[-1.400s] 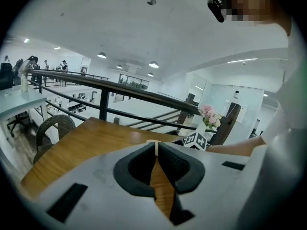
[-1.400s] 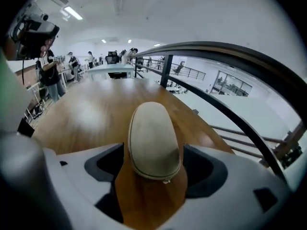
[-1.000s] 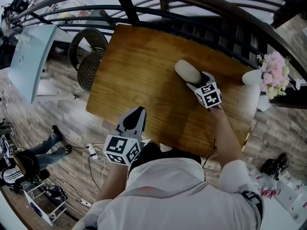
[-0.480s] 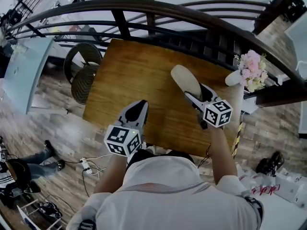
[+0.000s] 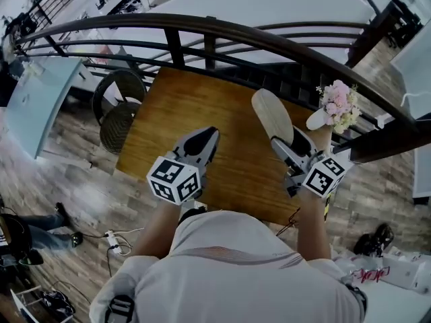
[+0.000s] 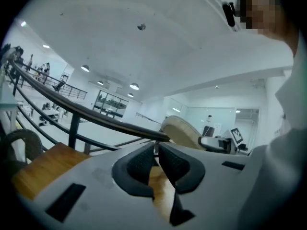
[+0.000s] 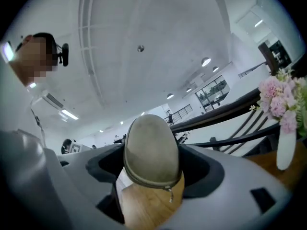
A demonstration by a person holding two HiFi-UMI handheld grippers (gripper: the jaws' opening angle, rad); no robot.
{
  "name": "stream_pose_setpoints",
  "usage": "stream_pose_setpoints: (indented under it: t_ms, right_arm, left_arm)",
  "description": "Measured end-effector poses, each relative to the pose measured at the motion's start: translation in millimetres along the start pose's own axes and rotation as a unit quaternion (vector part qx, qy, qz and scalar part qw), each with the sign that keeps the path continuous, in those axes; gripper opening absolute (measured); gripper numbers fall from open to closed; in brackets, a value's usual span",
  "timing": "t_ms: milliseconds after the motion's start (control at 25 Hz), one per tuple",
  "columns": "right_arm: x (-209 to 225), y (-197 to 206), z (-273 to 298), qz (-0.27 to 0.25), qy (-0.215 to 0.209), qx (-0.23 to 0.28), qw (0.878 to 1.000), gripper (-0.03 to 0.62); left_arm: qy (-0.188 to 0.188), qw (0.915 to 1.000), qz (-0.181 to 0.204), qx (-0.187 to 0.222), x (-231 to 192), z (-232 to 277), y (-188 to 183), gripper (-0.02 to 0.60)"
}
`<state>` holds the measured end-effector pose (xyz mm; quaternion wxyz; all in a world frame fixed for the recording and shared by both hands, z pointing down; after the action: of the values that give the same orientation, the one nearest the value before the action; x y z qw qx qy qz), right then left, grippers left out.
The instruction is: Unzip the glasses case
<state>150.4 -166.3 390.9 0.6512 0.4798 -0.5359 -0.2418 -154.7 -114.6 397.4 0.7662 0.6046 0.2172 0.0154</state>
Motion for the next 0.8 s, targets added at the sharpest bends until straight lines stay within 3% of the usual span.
stream_pose_setpoints:
  t_ms: [120, 200, 280, 400, 560, 680, 800]
  right_arm:
    - [-11.4, -6.9, 0.8, 0.027, -0.043, 0.027, 0.998, 0.405]
    - [-16.9, -11.7, 1.1, 0.043, -0.068, 0.044, 0.996, 0.405]
    - [-23.2, -16.4, 1.6, 0.065, -0.099, 0.060, 0.991, 0.405]
    - [-32.9, -17.2, 6.1, 0.117, -0.161, 0.083, 0.976, 0.405]
    - [-48.3, -7.6, 17.2, 0.189, -0.264, 0.096, 0.941, 0.405]
    - [-60.6, 1.6, 26.2, 0.230, -0.341, 0.085, 0.907, 0.405]
    - [-69.6, 9.5, 36.4, 0.271, -0.404, 0.073, 0.871, 0.405]
  left_arm:
    - [0.071, 0.9965, -0.043, 0.014, 2.3, 3.5, -9.0, 0.039]
    - [0.126, 0.9892, -0.073, 0.018, 3.9, 5.9, -15.4, 0.161]
    - [0.181, 0.9783, -0.097, 0.029, 6.3, 5.5, -23.1, 0.235]
    - [0.248, 0.9632, -0.091, 0.052, 12.0, 2.3, -35.8, 0.291]
    - [0.322, 0.9421, -0.063, 0.070, 23.9, 3.6, -46.9, 0.311]
    - [0.365, 0.9256, -0.067, 0.073, 32.2, 5.1, -48.4, 0.321]
    - [0.424, 0.8990, -0.078, 0.075, 41.0, 2.3, -50.3, 0.326]
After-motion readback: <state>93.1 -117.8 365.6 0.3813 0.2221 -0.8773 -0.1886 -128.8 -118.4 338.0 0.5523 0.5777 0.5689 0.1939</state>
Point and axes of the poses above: the fingertips, and each gripper's own axes: z forward along the fingers, x to its right, y out of its underside, the point moved 10 cm from there along -z, backward along the fingers, and after that the axes turned 15 degrees about -y, right-handed, at the moved point
